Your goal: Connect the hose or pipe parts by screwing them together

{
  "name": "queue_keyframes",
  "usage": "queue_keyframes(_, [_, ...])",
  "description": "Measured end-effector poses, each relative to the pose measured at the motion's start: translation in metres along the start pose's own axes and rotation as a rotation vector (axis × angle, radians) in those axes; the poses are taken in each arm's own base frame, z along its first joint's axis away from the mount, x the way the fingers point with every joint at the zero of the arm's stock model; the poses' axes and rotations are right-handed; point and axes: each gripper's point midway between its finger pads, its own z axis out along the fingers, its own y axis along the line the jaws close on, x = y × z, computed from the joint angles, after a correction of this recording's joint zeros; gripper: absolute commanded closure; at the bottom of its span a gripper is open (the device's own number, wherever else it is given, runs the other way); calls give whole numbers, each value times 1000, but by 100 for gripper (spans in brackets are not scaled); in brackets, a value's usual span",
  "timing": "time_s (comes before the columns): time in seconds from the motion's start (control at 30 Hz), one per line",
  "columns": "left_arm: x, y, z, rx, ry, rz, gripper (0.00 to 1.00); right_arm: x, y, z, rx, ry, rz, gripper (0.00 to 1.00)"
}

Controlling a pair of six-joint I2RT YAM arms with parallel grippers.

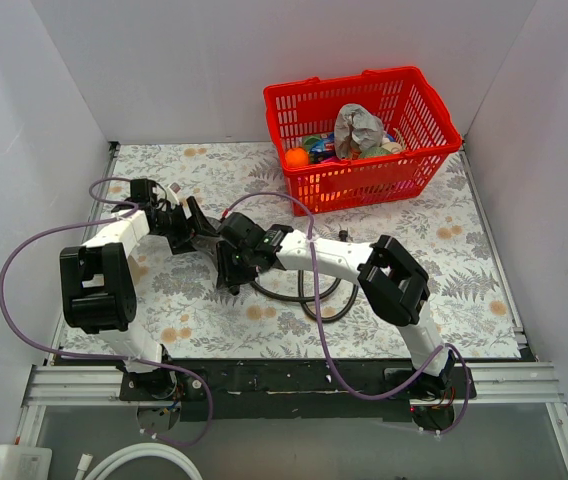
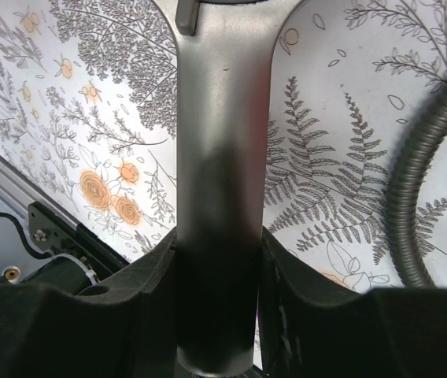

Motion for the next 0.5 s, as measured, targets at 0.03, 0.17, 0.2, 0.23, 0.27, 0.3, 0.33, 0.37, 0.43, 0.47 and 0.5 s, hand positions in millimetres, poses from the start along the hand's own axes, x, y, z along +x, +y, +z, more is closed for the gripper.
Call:
queue_keyframes(0.03, [-1,0,0,2,-8,-8,37,0,1,0,-7,2,4,99])
queue_keyframes(0.17, [-8,-7,-1,31,-47,-23,49,-4,13,-3,-49,2,23,99])
queue_keyframes(0.2, [-10,-9,-1,39,-53,-22,50,-6,16,-4,-59,-3,27,99])
queue_keyframes(0.23, [-13,-10,-2,50,-62,-26,53,-10,19,-5,-69,-9,33,99])
queue_keyframes(0.27, [-15,-12,-2,62,-68,-28,61,-13,22,-7,-79,-14,37,99])
queue_keyframes(0.3, [-16,-14,-3,71,-71,-30,66,-16,24,-9,-88,-18,40,99])
queue_keyframes(0.33, [-18,-16,-3,79,-76,-30,74,-20,28,-11,-96,-24,43,99])
queue_keyframes(0.37, [-19,-17,-3,88,-77,-32,79,-22,31,-13,-106,-29,43,99])
queue_keyframes(0.43, [-20,-25,-5,129,-78,-35,87,-23,35,-15,-119,-20,56,69])
queue_keyframes(0.47, [-21,-27,-7,141,-81,-30,89,-22,35,-14,-124,-14,58,59])
queue_keyframes(0.5, [-22,-28,-7,146,-84,-25,93,-22,35,-14,-127,-10,53,41])
